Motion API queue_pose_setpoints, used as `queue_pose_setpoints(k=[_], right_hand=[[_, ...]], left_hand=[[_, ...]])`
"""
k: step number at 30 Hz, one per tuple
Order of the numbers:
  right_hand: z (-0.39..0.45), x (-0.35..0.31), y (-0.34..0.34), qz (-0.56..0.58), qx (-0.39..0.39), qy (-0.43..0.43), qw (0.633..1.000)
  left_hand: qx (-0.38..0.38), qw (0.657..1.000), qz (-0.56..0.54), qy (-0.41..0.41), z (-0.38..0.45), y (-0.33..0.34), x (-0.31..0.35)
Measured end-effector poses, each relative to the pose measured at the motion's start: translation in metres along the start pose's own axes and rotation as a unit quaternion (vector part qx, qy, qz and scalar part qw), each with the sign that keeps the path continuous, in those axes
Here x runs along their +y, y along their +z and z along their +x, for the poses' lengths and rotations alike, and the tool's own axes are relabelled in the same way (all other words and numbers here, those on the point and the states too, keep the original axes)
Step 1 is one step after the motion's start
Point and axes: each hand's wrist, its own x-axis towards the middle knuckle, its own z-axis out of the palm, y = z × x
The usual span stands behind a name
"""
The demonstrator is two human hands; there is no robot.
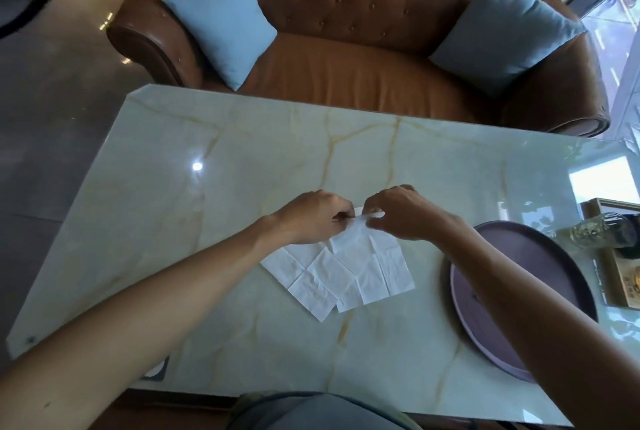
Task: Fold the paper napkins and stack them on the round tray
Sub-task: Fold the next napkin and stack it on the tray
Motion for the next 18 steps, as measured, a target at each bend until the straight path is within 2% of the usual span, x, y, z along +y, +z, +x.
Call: queue_pose_setpoints(k=[4, 9, 18], right_hand=[[0.006, -0.006, -0.004, 0.028, 0.007, -0.014, 0.999], [0.009, -0.005, -0.009, 0.023, 0.018, -0.011, 1.0], [0.005, 0.009, -0.011, 0.021, -0.009, 0.021, 1.0]], left_hand=[[0.023, 0.997, -0.06, -0.036, -0.007, -0.006, -0.014], [0.005, 0.998, -0.012, -0.057, -0.016, 0.001, -0.039], [0.047, 0.997, -0.019, -0.06, -0.032, 0.003, -0.062]])
